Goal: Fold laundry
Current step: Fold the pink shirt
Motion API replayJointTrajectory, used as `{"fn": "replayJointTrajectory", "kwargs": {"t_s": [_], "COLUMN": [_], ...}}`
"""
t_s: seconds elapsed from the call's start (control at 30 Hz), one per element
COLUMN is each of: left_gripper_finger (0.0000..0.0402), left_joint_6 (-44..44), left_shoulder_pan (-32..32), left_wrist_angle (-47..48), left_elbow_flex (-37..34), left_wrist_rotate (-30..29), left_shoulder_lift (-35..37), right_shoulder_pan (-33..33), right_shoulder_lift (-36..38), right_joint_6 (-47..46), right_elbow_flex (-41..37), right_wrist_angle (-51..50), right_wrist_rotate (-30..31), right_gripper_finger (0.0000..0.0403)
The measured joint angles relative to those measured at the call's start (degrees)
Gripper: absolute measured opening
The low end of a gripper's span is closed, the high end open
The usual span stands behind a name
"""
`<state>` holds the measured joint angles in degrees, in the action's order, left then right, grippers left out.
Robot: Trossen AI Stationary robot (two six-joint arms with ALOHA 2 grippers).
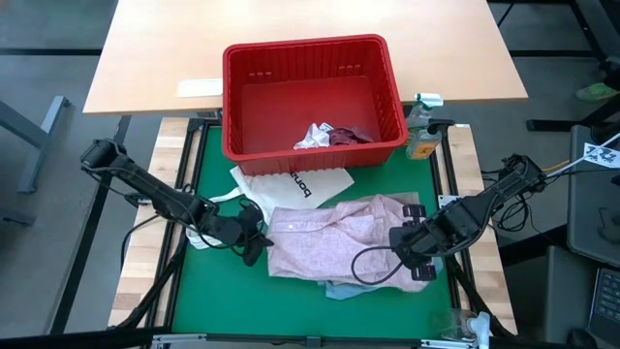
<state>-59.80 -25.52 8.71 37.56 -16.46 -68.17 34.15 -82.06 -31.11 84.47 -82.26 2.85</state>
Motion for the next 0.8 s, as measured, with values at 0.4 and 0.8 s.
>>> {"fn": "replayJointTrajectory", "kwargs": {"t_s": [0.4, 0.8], "left_gripper_finger": [0.0002, 0.0004], "left_joint_6": [-2.9, -2.6], "left_shoulder_pan": [-0.2, -0.1], "left_wrist_angle": [-2.0, -2.4], "left_elbow_flex": [0.0, 0.0], "left_wrist_rotate": [1.0, 0.0], "left_shoulder_lift": [1.5, 1.4], "right_shoulder_pan": [0.0, -2.2], "right_shoulder_lift": [0.0, -3.6], "right_joint_6": [4.8, 12.3], "right_elbow_flex": [-1.6, -10.3], "right_wrist_angle": [11.8, 33.5], "right_wrist_rotate": [12.2, 20.5], "right_gripper_finger": [0.0156, 0.0156]}}
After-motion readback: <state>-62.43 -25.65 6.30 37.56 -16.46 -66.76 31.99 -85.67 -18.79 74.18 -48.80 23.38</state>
